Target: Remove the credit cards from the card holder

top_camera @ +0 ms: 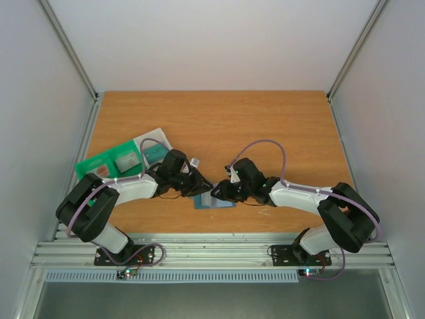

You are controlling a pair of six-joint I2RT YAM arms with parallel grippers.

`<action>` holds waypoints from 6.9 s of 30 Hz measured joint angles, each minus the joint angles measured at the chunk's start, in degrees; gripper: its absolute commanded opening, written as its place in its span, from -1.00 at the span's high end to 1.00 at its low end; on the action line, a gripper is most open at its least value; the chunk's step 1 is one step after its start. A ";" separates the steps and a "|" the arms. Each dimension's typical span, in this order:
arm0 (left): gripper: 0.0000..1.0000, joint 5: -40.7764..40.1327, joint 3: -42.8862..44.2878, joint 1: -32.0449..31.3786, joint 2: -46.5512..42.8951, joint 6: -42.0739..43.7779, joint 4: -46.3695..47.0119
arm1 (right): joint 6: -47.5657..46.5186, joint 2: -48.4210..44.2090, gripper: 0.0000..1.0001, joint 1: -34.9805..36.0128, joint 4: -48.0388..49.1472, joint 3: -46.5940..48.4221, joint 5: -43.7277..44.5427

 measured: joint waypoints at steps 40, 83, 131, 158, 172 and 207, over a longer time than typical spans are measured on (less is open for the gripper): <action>0.27 -7.10 1.64 -0.04 -7.23 3.69 -12.63 | -4.44 -6.95 0.63 0.31 -18.29 4.57 12.52; 0.99 -0.57 0.37 -0.04 9.81 -1.70 7.63 | -4.98 5.05 0.74 -1.75 -11.67 3.87 12.15; 0.99 -19.02 -5.99 1.70 -37.29 -3.76 -11.47 | 15.91 -10.69 -0.18 -3.61 9.55 -0.94 -8.94; 0.14 -11.72 -9.49 2.21 -41.64 -7.91 -1.57 | 13.75 -16.02 0.98 -3.91 18.80 -2.08 -19.74; 0.06 8.31 -2.16 2.23 -55.98 4.13 -19.98 | -1.70 -27.15 0.97 -3.91 6.16 1.51 -36.54; 0.99 11.41 -0.70 2.19 -55.32 8.79 -27.45 | -16.87 -26.62 0.08 -2.01 -17.68 7.34 -33.99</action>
